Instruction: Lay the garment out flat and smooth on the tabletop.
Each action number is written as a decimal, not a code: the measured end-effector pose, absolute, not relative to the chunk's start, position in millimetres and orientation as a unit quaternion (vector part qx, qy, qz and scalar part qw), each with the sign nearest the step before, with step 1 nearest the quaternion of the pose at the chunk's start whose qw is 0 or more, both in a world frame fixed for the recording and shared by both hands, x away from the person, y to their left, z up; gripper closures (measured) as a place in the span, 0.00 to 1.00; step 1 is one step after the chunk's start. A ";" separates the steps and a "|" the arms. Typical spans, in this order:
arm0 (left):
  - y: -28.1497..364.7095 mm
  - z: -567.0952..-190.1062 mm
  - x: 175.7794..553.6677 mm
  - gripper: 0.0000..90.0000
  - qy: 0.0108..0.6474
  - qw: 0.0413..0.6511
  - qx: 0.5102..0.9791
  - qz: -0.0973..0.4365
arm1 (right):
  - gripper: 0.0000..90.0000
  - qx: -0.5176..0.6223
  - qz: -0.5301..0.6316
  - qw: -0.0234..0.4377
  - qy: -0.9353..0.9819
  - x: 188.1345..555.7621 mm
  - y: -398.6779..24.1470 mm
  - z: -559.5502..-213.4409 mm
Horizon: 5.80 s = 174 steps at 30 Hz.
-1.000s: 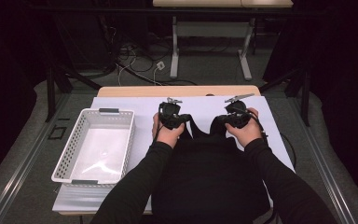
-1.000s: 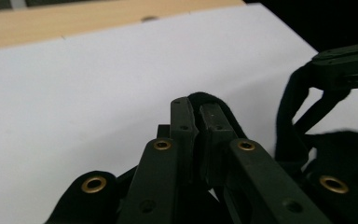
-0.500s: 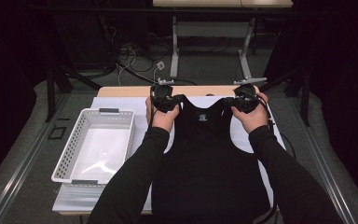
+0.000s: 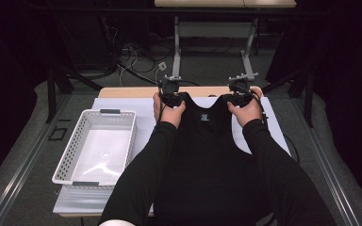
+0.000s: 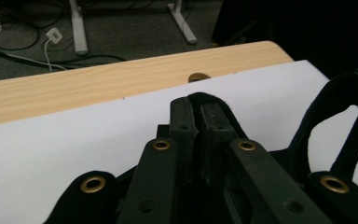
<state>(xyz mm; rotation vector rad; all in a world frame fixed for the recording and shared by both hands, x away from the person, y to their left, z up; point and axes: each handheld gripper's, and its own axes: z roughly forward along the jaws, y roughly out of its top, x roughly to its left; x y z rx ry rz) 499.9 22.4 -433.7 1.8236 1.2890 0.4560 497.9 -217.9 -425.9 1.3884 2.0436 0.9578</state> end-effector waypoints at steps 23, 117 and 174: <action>32.4 -466.3 518.5 0.51 0.521 0.397 0.737 0.167 | 0.57 0.493 0.343 0.260 0.756 507.3 -204.4 -462.2; 61.3 -554.9 417.3 0.39 0.476 0.379 0.788 0.101 | 0.48 0.491 0.341 0.168 0.784 429.8 -245.4 -551.6; 68.0 -536.5 358.9 0.97 0.445 0.409 0.796 0.038 | 0.95 0.476 0.339 0.099 0.805 361.0 -247.7 -526.2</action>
